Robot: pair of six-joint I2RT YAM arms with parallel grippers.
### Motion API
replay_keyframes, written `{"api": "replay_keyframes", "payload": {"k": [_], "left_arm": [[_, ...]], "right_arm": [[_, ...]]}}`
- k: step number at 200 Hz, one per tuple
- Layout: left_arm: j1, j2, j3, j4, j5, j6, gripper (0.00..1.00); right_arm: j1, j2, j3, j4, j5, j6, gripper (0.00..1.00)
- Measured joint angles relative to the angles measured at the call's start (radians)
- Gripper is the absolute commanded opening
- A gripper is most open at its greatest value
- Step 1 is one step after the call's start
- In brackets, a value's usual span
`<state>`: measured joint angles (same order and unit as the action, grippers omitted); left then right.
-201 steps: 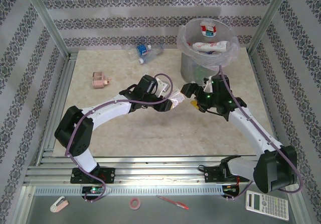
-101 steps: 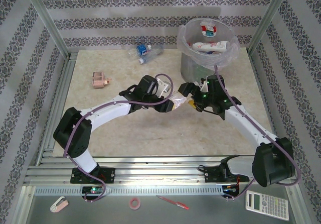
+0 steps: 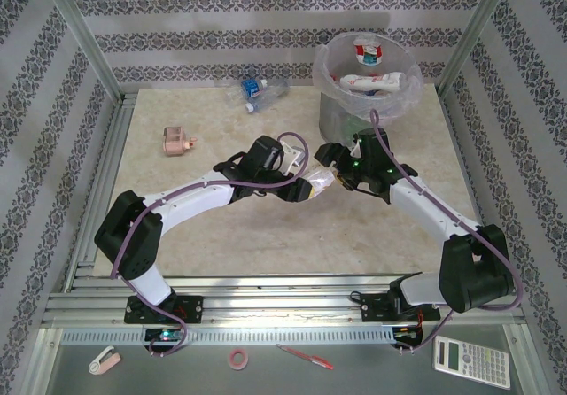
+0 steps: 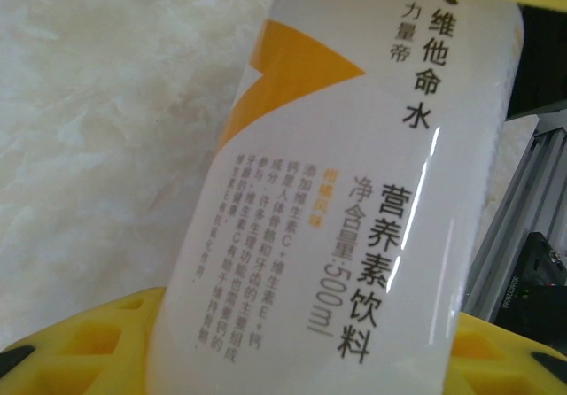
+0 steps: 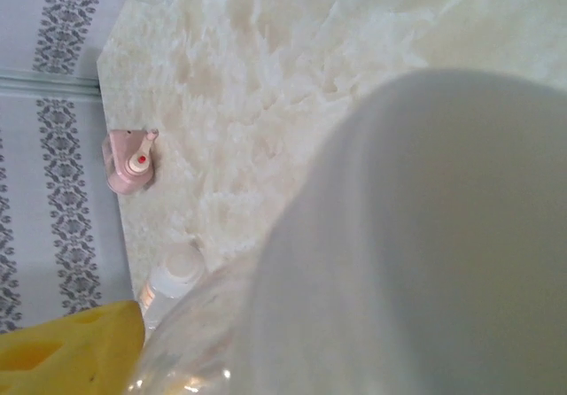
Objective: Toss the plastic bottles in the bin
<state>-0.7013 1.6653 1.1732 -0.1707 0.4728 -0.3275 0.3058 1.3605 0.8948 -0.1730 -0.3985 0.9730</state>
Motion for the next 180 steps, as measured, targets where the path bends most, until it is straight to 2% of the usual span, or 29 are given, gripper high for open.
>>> {"api": "replay_keyframes", "payload": {"k": [51, 83, 96, 104, 114, 129, 148, 180], "left_arm": [[-0.004, 0.000, 0.000, 0.000, 0.014, -0.027, 0.30], [-0.006, 0.000, 0.000, 0.014, 0.028, -0.032, 0.37], [-0.007, 0.000, 0.000, 0.019, 0.032, -0.031, 0.46], [-0.008, 0.000, 0.000, 0.022, 0.033, -0.031, 0.56], [-0.010, 0.000, 0.000, 0.023, 0.037, -0.029, 0.74], [-0.016, -0.002, 0.000, 0.028, 0.068, -0.022, 0.87], [-0.026, -0.006, -0.001, 0.055, 0.077, -0.020, 0.97], [-0.030, -0.029, -0.001, 0.082, 0.081, -0.018, 1.00]], "right_arm": [[-0.002, -0.009, 0.000, -0.006, 0.002, 0.027, 0.46], [-0.002, -0.034, -0.005, -0.017, 0.013, 0.039, 0.45], [-0.002, -0.042, -0.006, -0.023, 0.018, 0.039, 0.45], [-0.002, -0.046, -0.007, -0.025, 0.022, 0.039, 0.44], [-0.002, -0.051, -0.007, -0.031, 0.023, 0.037, 0.44], [-0.002, -0.056, -0.009, -0.035, 0.018, 0.022, 0.44], [0.000, -0.066, -0.018, -0.051, 0.008, 0.015, 0.42], [-0.003, -0.105, -0.033, -0.087, 0.004, 0.010, 0.40]]}}
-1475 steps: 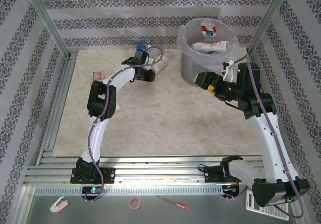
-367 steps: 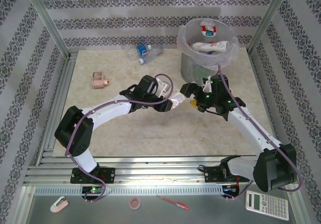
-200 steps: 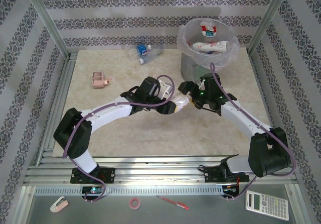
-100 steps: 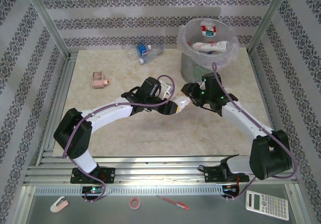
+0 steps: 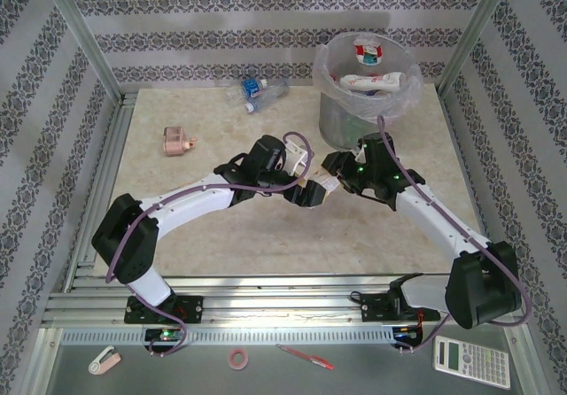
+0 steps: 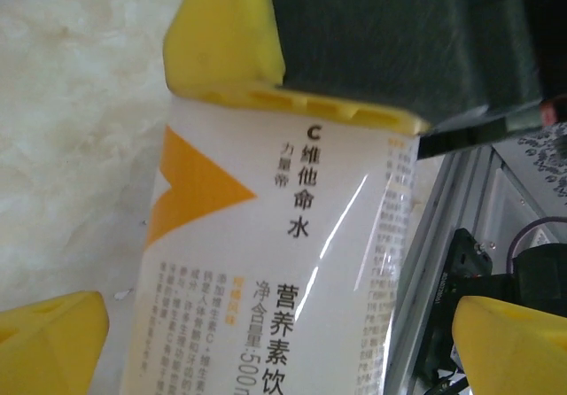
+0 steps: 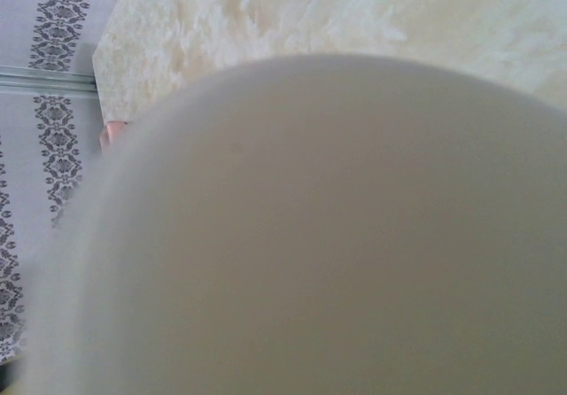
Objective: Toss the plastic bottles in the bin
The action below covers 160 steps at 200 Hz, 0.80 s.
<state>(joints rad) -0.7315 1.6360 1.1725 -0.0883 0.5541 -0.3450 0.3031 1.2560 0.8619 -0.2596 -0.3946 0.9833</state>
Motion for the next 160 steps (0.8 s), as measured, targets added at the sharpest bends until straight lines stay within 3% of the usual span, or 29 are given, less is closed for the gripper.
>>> {"api": "replay_keyframes", "payload": {"k": [78, 160], "left_arm": [[0.003, -0.091, 0.002, 0.007, -0.009, -0.001, 1.00], [0.027, -0.144, 0.088, 0.006, -0.074, 0.001, 1.00]], "right_arm": [[-0.092, -0.188, -0.079, -0.121, -0.014, -0.014, 0.40], [-0.315, -0.438, -0.078, -0.462, -0.014, -0.071, 0.44]]}}
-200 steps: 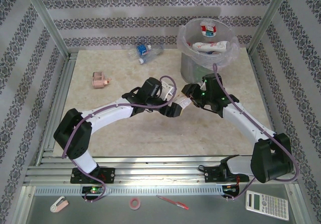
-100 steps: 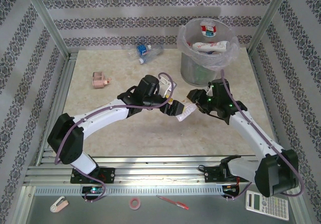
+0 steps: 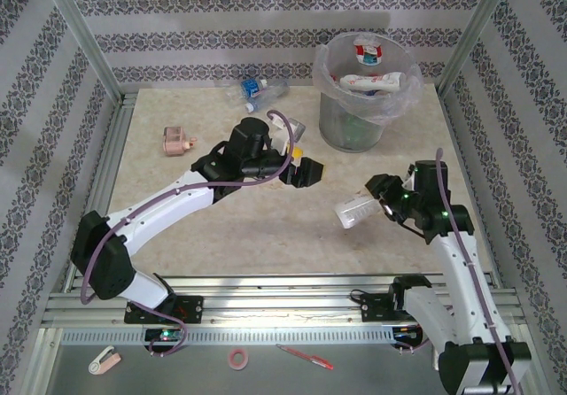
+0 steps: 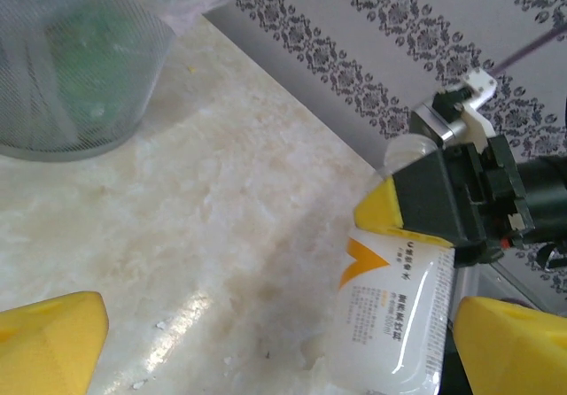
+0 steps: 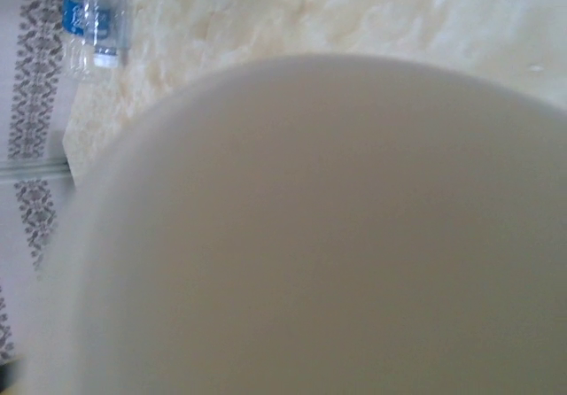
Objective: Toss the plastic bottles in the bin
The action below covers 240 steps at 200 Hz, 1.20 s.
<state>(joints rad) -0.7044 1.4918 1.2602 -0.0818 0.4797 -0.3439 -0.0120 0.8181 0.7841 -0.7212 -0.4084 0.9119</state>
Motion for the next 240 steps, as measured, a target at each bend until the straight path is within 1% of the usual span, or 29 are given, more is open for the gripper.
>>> {"api": "replay_keyframes", "payload": {"k": [33, 91, 118, 144, 164, 204, 240], "left_arm": [[0.006, -0.015, 0.017, -0.005, -0.026, 0.006, 1.00], [0.016, -0.040, 0.019, -0.023, -0.083, 0.024, 1.00], [0.028, -0.051, 0.019, -0.028, -0.112, 0.029, 1.00], [0.046, -0.058, 0.019, -0.039, -0.137, 0.030, 1.00], [0.058, -0.059, 0.019, -0.045, -0.153, 0.033, 1.00], [0.078, -0.059, 0.019, -0.069, -0.179, 0.045, 1.00], [0.097, -0.058, 0.025, -0.093, -0.200, 0.053, 1.00]], "right_arm": [[-0.043, 0.002, 0.087, -0.050, -0.013, -0.003, 0.43], [-0.093, 0.140, 0.468, -0.027, -0.075, -0.025, 0.43], [-0.097, 0.197, 0.557, -0.014, -0.095, -0.026, 0.42], [-0.103, 0.202, 0.528, -0.021, -0.098, -0.026, 0.41], [-0.113, 0.178, 0.439, -0.034, -0.094, -0.030, 0.41], [-0.154, 0.135, 0.241, -0.113, -0.065, -0.066, 0.41], [-0.174, 0.129, 0.162, -0.171, -0.026, -0.101, 0.41]]}}
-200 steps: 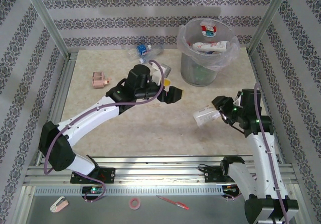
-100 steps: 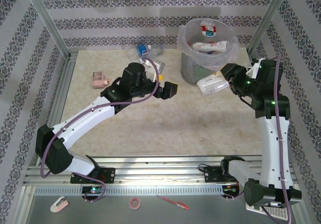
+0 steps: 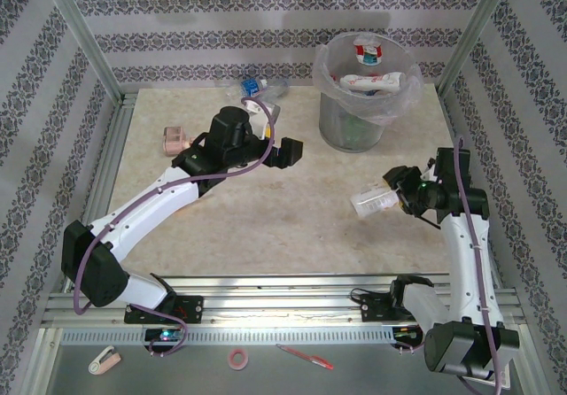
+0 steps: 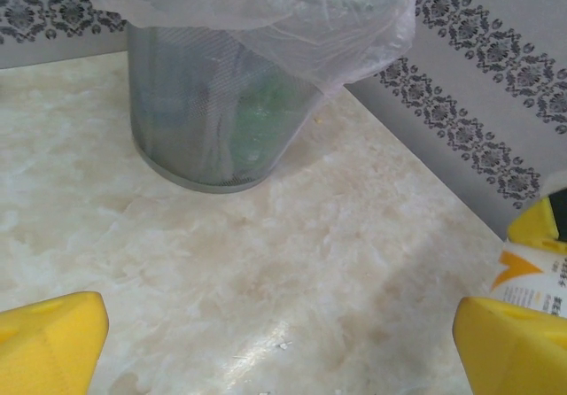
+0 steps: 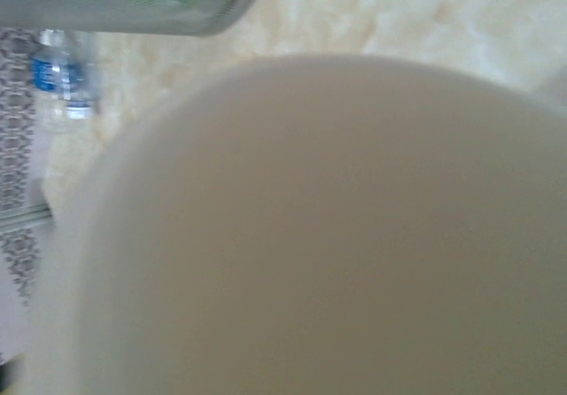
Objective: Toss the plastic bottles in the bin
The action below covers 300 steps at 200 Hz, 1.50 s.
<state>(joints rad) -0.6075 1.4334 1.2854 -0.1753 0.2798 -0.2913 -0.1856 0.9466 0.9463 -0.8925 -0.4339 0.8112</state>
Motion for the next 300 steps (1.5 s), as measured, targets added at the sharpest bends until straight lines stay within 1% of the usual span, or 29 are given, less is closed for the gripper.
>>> {"api": "replay_keyframes", "payload": {"k": [34, 42, 54, 67, 79, 89, 97, 107, 117, 135, 162, 190, 209, 248, 272, 300], "left_arm": [[0.008, 0.000, 0.010, -0.006, -0.007, 0.003, 1.00], [0.009, 0.000, 0.011, -0.008, -0.010, 0.003, 1.00], [0.011, 0.000, 0.011, -0.011, -0.014, 0.003, 1.00], [0.018, 0.000, 0.011, -0.016, -0.024, 0.003, 1.00], [0.027, 0.001, 0.011, -0.021, -0.031, 0.003, 1.00], [0.034, 0.001, 0.011, -0.024, -0.041, 0.003, 1.00], [0.040, 0.001, 0.011, -0.027, -0.049, 0.003, 1.00], [0.048, 0.001, 0.011, -0.027, -0.055, 0.002, 1.00], [0.058, 0.001, 0.009, -0.027, -0.058, -0.002, 1.00], [0.072, 0.001, -0.006, -0.027, -0.057, -0.008, 1.00], [0.078, 0.016, -0.024, -0.030, -0.056, -0.017, 1.00], [0.089, 0.044, -0.024, -0.047, -0.057, -0.029, 1.00], [0.105, 0.059, -0.024, -0.055, -0.055, -0.035, 1.00], [0.157, 0.129, 0.041, -0.093, -0.045, -0.043, 1.00], [0.193, 0.186, 0.109, -0.121, -0.047, -0.053, 1.00], [0.236, 0.259, 0.196, -0.141, -0.049, -0.063, 1.00]], "right_arm": [[-0.019, 0.004, 0.006, 0.011, 0.000, 0.001, 0.41], [-0.021, 0.025, 0.034, 0.018, -0.005, 0.006, 0.40], [-0.021, 0.095, 0.124, 0.030, -0.022, 0.024, 0.42], [-0.021, 0.214, 0.293, 0.061, -0.048, 0.047, 0.47], [-0.019, 0.356, 0.518, 0.098, -0.067, 0.061, 0.55], [-0.019, 0.479, 0.738, 0.129, -0.082, 0.077, 0.71], [-0.013, 0.567, 0.898, 0.166, -0.088, 0.082, 0.79], [-0.008, 0.665, 1.080, 0.178, -0.092, 0.080, 0.83], [-0.007, 0.739, 1.204, 0.202, -0.112, 0.086, 0.87], [0.001, 0.827, 1.304, 0.216, -0.164, 0.099, 0.90], [0.020, 0.907, 1.299, 0.191, -0.192, 0.090, 0.94], [0.023, 0.896, 1.213, 0.159, -0.193, 0.063, 0.95], [0.023, 0.838, 1.135, 0.155, -0.193, 0.036, 0.97], [0.018, 0.632, 0.960, 0.148, -0.193, -0.012, 0.98], [0.018, 0.557, 0.917, 0.149, -0.193, -0.037, 0.98], [0.018, 0.521, 0.880, 0.148, -0.201, -0.056, 0.98]]}}
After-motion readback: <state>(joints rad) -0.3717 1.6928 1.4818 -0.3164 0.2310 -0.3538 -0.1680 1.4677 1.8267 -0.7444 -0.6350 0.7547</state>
